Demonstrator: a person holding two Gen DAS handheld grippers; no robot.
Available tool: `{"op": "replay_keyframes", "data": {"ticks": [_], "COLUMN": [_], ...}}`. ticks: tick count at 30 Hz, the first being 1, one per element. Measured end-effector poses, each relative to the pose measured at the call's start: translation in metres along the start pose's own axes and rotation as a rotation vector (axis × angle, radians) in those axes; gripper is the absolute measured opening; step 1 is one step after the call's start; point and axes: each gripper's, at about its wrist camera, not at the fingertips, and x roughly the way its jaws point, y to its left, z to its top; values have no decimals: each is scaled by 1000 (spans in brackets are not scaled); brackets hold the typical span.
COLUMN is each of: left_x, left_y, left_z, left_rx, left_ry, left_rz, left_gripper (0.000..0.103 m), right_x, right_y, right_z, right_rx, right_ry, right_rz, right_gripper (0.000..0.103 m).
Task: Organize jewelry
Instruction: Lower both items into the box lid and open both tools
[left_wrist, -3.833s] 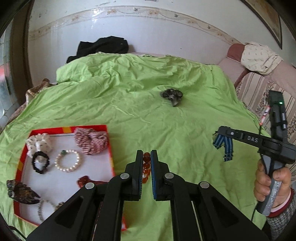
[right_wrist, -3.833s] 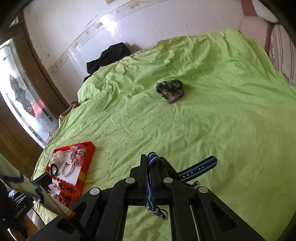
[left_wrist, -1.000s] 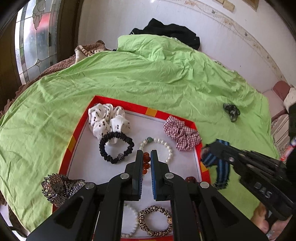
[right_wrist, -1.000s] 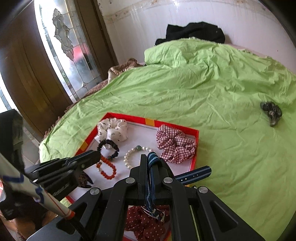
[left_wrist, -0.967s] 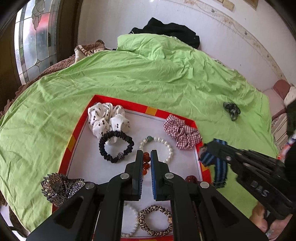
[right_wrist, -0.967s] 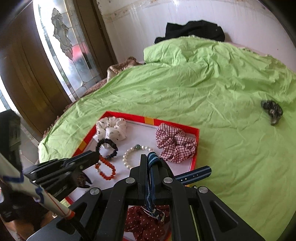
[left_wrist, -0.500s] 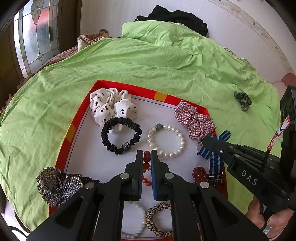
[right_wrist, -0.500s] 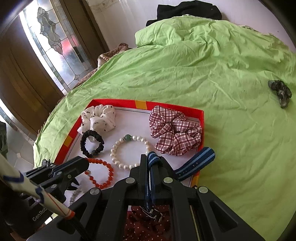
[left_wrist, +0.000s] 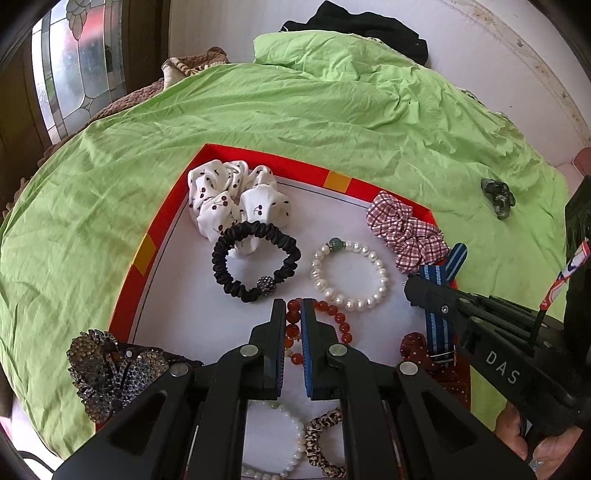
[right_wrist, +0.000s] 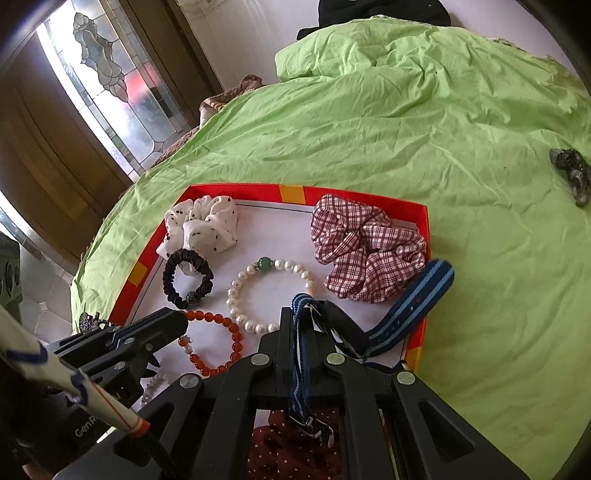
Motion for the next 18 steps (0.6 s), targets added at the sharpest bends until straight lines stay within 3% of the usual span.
{"op": "replay_keyframes", "data": {"ticks": [18], "left_x": [-7], "left_y": [8], "left_z": [-2], "left_rx": [-29], "left_ry": [-14], "left_rz": [-30], "left_gripper": [7], "right_x": [3], "right_y": [-5], "right_z": [-5], "right_rx": [69], "right_ry": [18], "right_rz": [39], "right_gripper": [4]}}
